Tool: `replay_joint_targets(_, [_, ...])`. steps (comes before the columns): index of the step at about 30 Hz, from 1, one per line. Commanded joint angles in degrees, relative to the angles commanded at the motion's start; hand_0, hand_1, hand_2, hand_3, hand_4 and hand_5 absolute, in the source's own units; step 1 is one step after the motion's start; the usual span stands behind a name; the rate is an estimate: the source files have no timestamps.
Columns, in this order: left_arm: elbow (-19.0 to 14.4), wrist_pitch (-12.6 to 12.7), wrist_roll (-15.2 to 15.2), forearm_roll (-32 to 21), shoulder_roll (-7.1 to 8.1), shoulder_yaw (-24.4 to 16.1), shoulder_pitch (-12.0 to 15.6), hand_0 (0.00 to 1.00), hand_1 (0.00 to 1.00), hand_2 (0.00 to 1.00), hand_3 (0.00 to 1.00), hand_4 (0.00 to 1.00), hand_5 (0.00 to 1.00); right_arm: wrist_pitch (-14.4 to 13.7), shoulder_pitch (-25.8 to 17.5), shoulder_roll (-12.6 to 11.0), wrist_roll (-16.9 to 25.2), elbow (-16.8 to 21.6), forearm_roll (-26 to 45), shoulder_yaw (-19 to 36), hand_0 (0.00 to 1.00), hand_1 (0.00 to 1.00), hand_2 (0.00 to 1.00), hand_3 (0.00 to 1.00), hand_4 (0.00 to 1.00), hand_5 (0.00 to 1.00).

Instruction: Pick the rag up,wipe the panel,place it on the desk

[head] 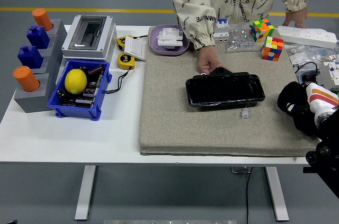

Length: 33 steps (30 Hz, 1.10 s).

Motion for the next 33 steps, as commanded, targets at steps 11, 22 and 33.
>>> replay_joint_targets(11, [-0.1, 0.0, 0.0, -0.1, 0.11, 0.4, 0.1, 0.653, 0.661, 0.693, 0.579, 0.674, 0.432, 0.1, -0.1, 0.0, -0.1, 0.0, 0.0, -0.1, 0.412, 0.489, 0.536, 0.515, 0.699, 0.182])
replay_joint_targets(22, [0.0, 0.0, 0.0, -0.2, 0.14, 0.7, 0.3, 0.652, 0.662, 0.694, 0.580, 0.675, 0.435, 0.0, -0.3, 0.1, -0.1, -0.1, -0.1, -0.2, 0.412, 0.489, 0.536, 0.515, 0.699, 0.182])
replay_joint_targets(33, [0.0, 0.0, 0.0, -0.2, 0.05, 0.7, 0.2, 0.652, 0.661, 0.693, 0.580, 0.675, 0.437, 0.1, -0.3, 0.0, -0.3, -0.1, -0.1, -0.1, 0.412, 0.489, 0.536, 0.515, 0.699, 0.182])
